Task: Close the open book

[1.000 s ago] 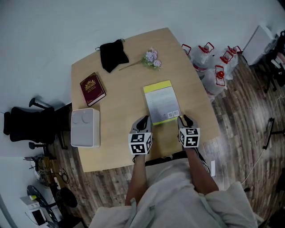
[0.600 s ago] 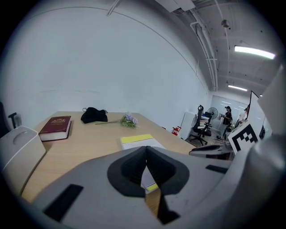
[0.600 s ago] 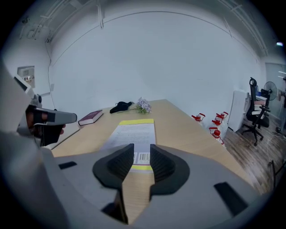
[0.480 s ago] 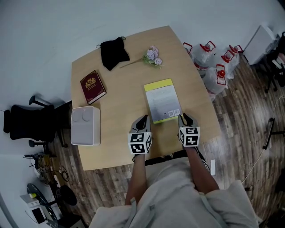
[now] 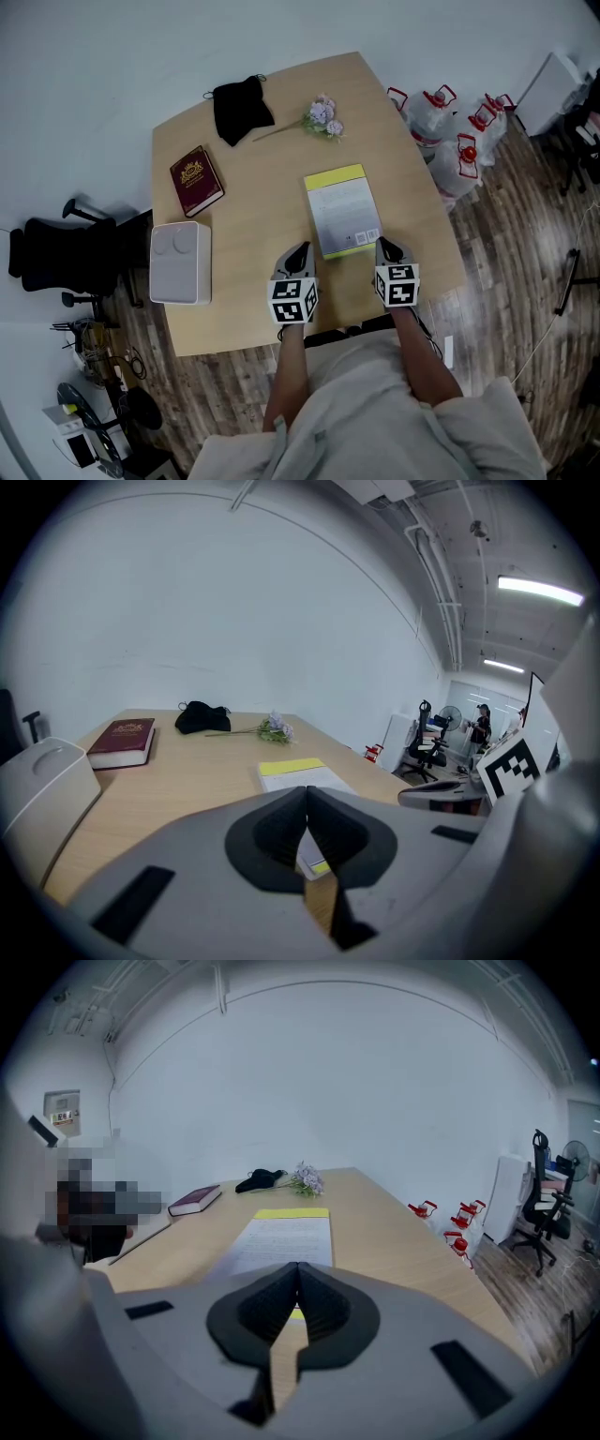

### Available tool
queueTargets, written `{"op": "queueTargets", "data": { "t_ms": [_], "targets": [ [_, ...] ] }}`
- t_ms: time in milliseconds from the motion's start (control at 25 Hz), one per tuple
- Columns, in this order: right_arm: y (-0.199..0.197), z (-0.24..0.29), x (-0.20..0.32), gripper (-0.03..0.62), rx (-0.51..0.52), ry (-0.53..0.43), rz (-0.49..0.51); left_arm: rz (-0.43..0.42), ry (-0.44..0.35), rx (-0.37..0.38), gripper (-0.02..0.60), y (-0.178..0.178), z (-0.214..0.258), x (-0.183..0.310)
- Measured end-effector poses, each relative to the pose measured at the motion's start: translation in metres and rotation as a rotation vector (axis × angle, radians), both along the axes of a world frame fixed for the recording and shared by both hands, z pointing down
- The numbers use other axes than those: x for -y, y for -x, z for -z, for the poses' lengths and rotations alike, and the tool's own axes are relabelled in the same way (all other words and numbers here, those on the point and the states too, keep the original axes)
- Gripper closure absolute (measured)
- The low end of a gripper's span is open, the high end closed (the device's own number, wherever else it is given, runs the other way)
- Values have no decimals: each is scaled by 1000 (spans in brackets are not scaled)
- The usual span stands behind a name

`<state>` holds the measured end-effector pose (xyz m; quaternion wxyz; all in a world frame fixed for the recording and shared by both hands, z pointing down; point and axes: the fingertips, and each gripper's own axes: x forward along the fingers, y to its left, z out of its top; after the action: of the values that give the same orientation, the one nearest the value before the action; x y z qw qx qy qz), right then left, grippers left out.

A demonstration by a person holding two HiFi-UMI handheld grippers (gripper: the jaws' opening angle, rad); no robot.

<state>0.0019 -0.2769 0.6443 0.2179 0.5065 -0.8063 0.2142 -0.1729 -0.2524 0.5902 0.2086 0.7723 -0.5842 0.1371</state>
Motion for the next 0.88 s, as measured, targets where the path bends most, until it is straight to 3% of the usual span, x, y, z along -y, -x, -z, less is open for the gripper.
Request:
{"op": "queueTargets", "data": {
  "t_ms": [880],
  "targets": [
    [9,2,5,591,-26,-5,31,9,0,-1,558,7,0,2]
  ]
}}
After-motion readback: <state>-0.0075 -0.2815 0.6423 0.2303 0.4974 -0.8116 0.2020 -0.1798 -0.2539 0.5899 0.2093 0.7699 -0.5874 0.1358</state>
